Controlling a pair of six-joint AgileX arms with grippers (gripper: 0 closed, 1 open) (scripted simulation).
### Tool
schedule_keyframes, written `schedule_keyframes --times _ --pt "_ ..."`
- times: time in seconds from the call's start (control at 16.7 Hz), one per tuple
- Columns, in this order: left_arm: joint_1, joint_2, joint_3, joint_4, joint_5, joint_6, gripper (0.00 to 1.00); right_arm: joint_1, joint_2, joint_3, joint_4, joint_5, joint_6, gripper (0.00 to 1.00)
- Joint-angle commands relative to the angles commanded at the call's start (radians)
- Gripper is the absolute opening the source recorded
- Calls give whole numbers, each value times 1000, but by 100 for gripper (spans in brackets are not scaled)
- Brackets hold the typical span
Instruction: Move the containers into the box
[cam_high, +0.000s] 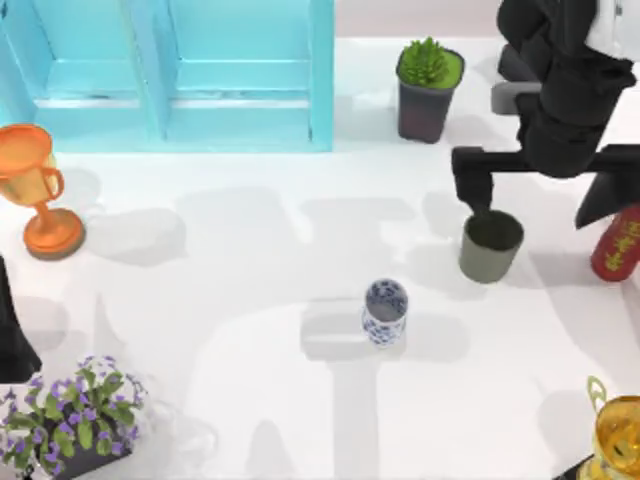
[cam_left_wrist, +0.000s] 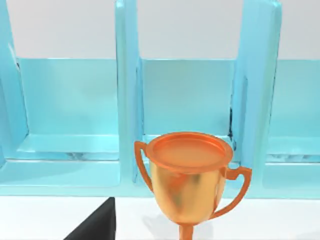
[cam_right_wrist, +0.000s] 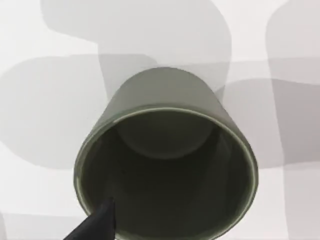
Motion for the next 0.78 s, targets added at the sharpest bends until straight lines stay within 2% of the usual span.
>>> schedule_keyframes --times 0.24,0.54,0.78 --pt "0 0 0 0 0 0 100 7 45 -79 124 2 7 100" --pt "0 0 0 0 0 0 100 5 56 -88 144 3 7 100" --pt "0 0 0 0 0 0 100 5 56 -88 144 3 7 70"
